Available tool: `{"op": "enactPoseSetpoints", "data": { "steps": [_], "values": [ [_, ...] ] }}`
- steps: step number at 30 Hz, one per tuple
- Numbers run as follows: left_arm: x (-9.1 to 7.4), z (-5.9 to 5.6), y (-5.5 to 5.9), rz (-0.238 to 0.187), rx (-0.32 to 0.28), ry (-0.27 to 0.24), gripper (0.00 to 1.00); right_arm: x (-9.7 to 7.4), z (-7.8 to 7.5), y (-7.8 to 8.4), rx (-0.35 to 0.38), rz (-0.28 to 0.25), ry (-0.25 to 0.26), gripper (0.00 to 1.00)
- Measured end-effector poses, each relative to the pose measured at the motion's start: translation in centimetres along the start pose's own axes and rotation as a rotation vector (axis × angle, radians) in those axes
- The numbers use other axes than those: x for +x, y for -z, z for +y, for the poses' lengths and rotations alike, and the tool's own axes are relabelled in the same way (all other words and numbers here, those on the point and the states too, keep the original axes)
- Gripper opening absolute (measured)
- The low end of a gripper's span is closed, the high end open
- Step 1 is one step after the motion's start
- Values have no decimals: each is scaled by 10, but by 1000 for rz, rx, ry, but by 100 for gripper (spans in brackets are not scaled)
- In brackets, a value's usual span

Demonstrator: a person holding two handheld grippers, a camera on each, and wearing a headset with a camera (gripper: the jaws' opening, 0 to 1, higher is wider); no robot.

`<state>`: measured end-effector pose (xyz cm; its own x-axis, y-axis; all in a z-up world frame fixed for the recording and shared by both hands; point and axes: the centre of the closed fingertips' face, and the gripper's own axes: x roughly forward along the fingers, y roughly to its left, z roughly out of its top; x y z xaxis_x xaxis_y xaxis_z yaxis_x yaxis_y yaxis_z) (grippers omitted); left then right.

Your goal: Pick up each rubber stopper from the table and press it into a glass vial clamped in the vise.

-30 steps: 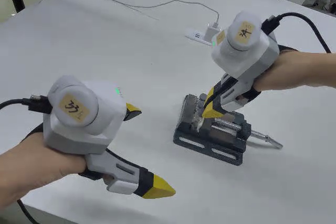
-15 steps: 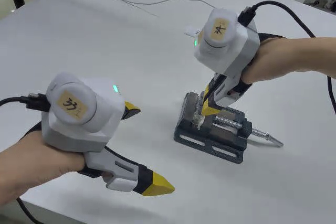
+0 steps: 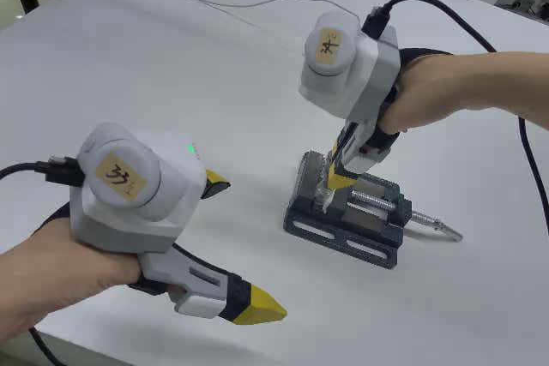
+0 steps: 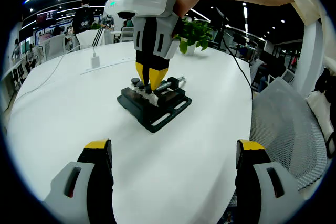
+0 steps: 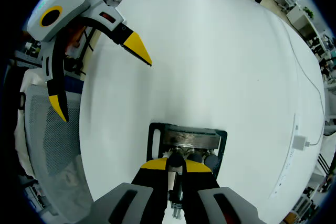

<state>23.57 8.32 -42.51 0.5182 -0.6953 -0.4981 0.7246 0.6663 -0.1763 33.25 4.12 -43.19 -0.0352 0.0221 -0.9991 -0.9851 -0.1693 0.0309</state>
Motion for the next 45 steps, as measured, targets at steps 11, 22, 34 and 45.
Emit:
{"op": "enactPoseSetpoints", "data": {
  "steps": [11,22,34,45],
  "values": [
    [1,1,-1,8,7,4,98,-1,6,-1,155,4,-23,3],
    [2,1,-4,-1,8,2,97,-1,10,-1,136,21,9,4],
    [1,1,-5,2,5,-2,97,-1,3,0,74,-21,-1,6],
    [2,-2,-3,12,-1,2,97,1,-4,3,50,-53,5,11]
  ]
}}
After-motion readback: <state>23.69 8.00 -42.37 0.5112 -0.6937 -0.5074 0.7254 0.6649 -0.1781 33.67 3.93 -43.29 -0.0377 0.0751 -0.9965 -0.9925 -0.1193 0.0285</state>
